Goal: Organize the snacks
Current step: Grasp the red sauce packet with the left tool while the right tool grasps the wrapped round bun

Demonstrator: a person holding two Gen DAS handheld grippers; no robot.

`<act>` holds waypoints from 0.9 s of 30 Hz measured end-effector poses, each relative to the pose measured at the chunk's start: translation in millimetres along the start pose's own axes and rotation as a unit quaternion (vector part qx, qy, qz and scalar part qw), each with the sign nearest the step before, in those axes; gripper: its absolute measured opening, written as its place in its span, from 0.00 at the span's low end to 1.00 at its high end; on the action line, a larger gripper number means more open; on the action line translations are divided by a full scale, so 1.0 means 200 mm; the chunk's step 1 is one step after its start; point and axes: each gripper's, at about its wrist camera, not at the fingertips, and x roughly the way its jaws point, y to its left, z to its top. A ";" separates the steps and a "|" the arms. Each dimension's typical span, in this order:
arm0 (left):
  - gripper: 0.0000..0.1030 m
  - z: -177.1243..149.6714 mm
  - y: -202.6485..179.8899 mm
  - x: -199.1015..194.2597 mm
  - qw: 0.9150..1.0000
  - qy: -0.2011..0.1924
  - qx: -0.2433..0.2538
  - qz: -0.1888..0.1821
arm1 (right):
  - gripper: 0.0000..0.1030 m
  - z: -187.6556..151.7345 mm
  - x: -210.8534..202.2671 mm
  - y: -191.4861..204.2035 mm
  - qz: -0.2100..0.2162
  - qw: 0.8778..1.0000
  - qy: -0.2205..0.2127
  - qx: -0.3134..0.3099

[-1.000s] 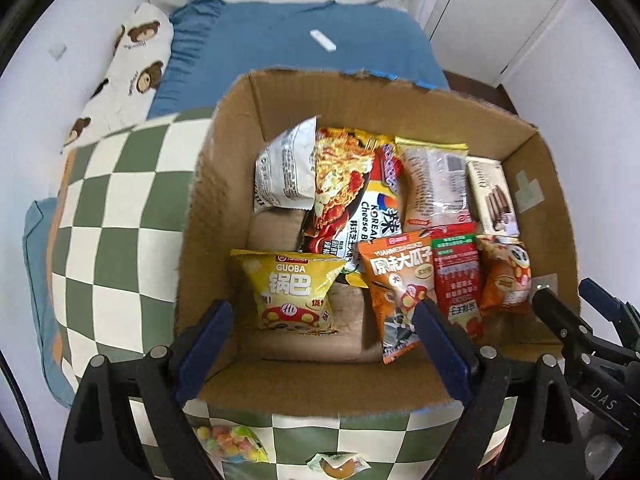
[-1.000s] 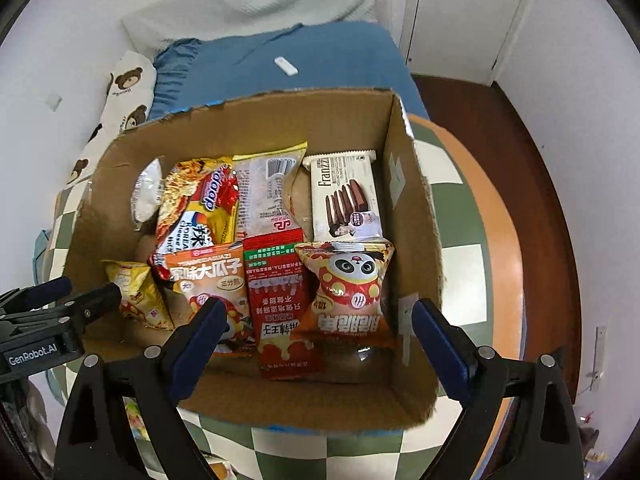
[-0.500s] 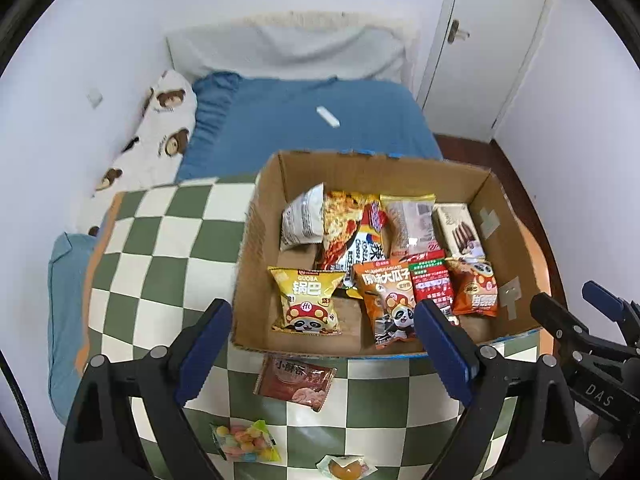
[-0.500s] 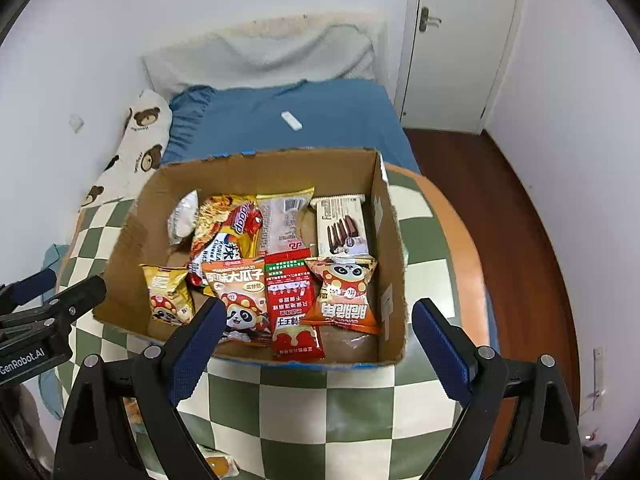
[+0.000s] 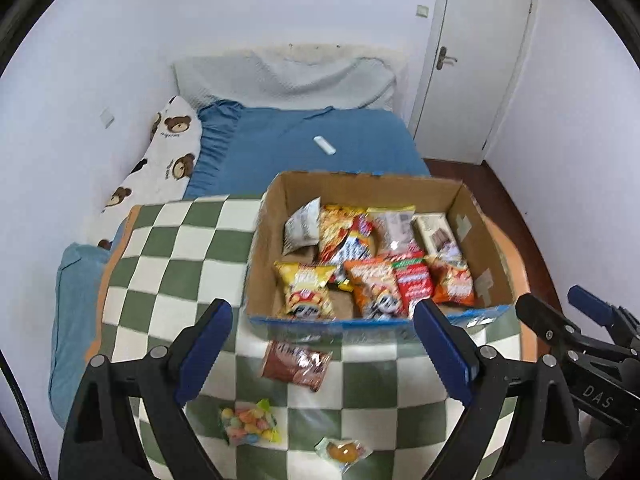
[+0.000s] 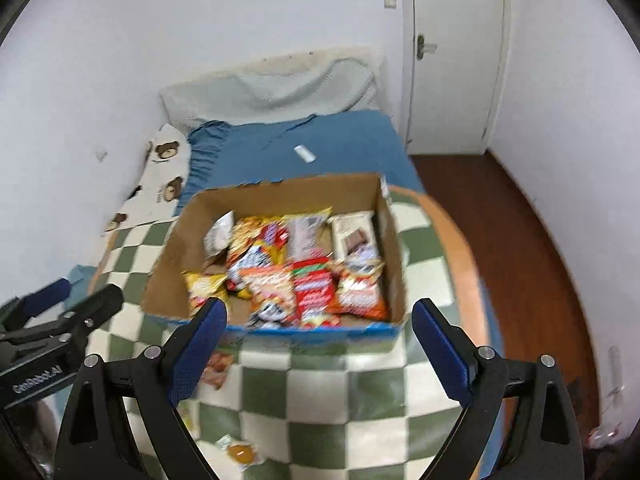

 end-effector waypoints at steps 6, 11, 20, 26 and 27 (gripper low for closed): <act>0.90 -0.26 0.18 0.15 0.996 0.064 0.001 0.055 | 0.66 -0.27 0.28 0.06 0.082 0.991 0.105 0.024; 0.90 -0.63 0.40 0.35 0.981 0.183 -0.015 0.064 | 0.65 -0.57 0.53 0.23 0.118 0.973 0.201 0.008; 0.90 -1.27 0.43 0.46 0.934 0.350 -0.048 -0.046 | 0.65 -0.88 0.77 0.36 0.124 0.947 0.293 -0.053; 0.89 -1.46 0.25 0.58 0.914 0.399 0.006 -0.073 | 0.65 -0.90 0.80 0.39 0.116 0.942 0.303 -0.082; 0.78 -1.47 0.24 0.61 0.915 0.399 0.010 -0.068 | 0.65 -0.91 0.81 0.40 0.113 0.942 0.303 -0.092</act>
